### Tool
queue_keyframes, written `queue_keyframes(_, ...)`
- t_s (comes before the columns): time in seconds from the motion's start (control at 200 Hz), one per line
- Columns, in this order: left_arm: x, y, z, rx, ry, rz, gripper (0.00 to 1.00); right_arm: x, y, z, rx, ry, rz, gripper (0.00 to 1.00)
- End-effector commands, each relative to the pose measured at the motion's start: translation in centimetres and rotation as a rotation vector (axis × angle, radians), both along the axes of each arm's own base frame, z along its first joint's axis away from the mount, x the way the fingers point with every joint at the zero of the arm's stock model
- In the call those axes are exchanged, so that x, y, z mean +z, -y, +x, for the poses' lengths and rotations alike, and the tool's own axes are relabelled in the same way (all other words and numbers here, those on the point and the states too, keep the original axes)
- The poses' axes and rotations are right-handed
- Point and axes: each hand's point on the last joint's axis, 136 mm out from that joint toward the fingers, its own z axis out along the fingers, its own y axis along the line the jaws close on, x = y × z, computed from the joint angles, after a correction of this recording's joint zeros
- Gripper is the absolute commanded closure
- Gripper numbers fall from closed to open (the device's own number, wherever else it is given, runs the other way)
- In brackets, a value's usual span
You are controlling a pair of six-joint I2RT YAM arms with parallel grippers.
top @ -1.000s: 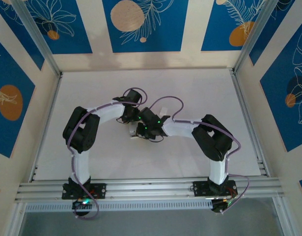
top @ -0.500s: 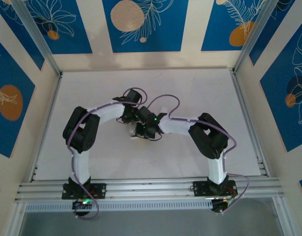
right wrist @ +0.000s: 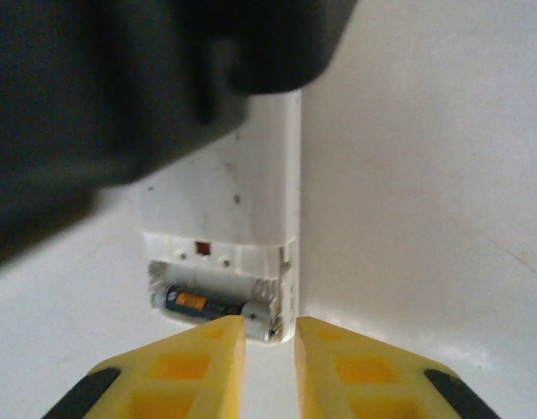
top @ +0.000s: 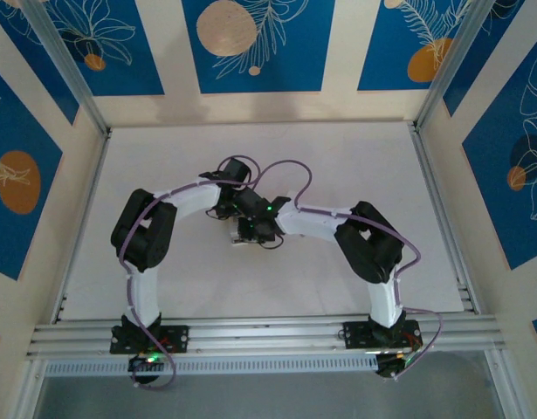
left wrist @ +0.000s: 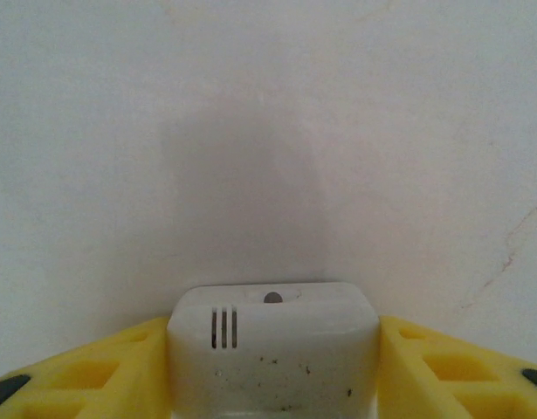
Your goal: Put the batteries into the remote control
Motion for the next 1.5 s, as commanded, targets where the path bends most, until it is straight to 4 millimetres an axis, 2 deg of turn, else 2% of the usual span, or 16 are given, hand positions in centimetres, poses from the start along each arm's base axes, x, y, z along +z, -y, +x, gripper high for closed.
queue_keyframes(0.0,-1.3,0.2,-1.5,-0.009,-0.058,0.0,0.43,4.9,-1.4,-0.6,0.075,0.081,0.121,0.74)
queue_keyframes(0.075,-0.9,0.1,-1.4,-0.008,-0.054,0.0,0.4,6.3,-0.6,-0.6,0.055,0.1,0.164,0.73)
queue_keyframes(0.15,-0.2,0.2,-1.2,-0.011,-0.04,-0.005,0.38,7.1,1.1,-0.7,0.028,0.124,0.177,0.72)
queue_keyframes(0.235,1.1,0.4,-1.0,-0.015,-0.02,-0.014,0.34,7.4,4.1,-0.1,-0.018,0.165,0.139,0.68)
queue_keyframes(0.375,4.2,0.6,-0.5,-0.029,0.018,-0.024,0.29,6.0,10.3,0.6,-0.062,0.167,0.03,0.59)
queue_keyframes(0.455,6.9,0.5,-0.5,-0.032,0.046,-0.038,0.27,5.2,13.6,0.8,-0.071,0.137,-0.029,0.55)
queue_keyframes(0.52,9.8,0.2,-0.8,-0.036,0.077,-0.053,0.25,4.5,16.1,0.8,-0.079,0.097,-0.072,0.55)
queue_keyframes(0.645,16.0,0.1,-2.3,-0.088,0.182,-0.135,0.23,3.2,19.0,0.7,-0.075,0.008,-0.116,0.55)
queue_keyframes(0.765,21.6,0.2,-5.0,-0.209,0.313,-0.241,0.21,2.5,19.4,1.4,-0.038,-0.033,-0.133,0.55)
queue_keyframes(0.835,23.4,-0.2,-6.8,-0.278,0.366,-0.267,0.19,2.3,18.8,2.0,-0.006,-0.043,-0.136,0.56)
queue_keyframes(0.885,23.8,-0.6,-8.1,-0.308,0.386,-0.275,0.18,1.9,18.5,2.6,0.01,-0.052,-0.144,0.57)
queue_keyframes(1.01,23.4,-1.7,-10.5,-0.338,0.381,-0.282,0.15,0.7,18.3,3.8,0.026,-0.073,-0.182,0.6)
queue_keyframes(1.13,21.5,-2.7,-12.0,-0.301,0.332,-0.281,0.11,-0.1,17.7,4.8,0.046,-0.082,-0.184,0.64)
queue_keyframes(1.291,20.1,-3.0,-12.8,-0.265,0.304,-0.305,0.0,-1.2,16.8,5.0,0.064,-0.115,-0.178,0.67)
queue_keyframes(1.496,20.4,-3.4,-12.7,-0.265,0.321,-0.286,0.0,-2.0,15.9,4.6,0.097,-0.132,-0.199,0.69)
